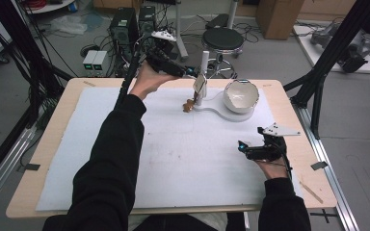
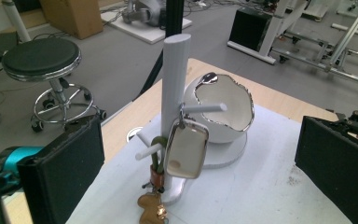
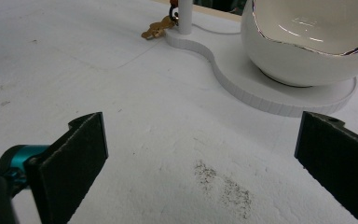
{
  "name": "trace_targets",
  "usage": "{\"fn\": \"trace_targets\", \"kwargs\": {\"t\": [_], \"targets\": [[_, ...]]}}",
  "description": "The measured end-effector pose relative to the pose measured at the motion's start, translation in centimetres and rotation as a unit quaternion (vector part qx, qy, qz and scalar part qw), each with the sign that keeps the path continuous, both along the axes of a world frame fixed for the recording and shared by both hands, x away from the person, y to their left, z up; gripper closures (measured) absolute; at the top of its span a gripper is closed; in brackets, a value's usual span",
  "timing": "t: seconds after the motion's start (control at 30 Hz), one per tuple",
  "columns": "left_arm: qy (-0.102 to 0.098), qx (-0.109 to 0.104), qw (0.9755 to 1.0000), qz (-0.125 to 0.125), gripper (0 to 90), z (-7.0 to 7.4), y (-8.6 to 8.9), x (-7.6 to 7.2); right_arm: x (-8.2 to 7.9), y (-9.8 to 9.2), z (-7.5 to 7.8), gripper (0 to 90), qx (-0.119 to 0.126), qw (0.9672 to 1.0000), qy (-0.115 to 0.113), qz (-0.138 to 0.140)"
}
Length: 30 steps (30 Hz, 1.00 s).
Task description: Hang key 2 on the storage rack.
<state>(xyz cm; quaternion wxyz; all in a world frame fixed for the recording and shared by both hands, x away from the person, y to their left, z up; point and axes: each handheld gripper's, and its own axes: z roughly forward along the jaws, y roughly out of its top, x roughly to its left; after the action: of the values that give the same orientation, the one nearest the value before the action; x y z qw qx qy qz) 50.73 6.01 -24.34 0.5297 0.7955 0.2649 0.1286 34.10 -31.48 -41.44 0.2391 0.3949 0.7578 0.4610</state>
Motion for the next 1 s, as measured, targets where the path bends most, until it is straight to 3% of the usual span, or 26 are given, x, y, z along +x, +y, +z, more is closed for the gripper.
{"fn": "trace_targets", "kwargs": {"t": [0.13,0.57,0.73,1.0], "targets": [[0.006,0.002,1.0000,0.002,1.6,-0.5,0.8,-0.5,0.0,0.0,-0.1,1.4,-0.004,1.0000,-0.001,0.002],[-0.001,-0.011,0.9997,0.023,1.6,-2.2,4.3,-3.5,-0.8,-0.4,0.1,1.4,-0.006,0.9999,-0.009,0.003],[-0.003,-0.007,0.9996,0.025,1.6,-2.8,5.7,-4.5,-1.0,-0.5,0.0,1.4,-0.005,1.0000,-0.004,-0.001],[0.002,-0.004,0.9990,0.045,1.7,-4.2,8.7,-5.9,-1.0,-0.5,-0.1,1.4,-0.007,1.0000,-0.003,0.000]]}}
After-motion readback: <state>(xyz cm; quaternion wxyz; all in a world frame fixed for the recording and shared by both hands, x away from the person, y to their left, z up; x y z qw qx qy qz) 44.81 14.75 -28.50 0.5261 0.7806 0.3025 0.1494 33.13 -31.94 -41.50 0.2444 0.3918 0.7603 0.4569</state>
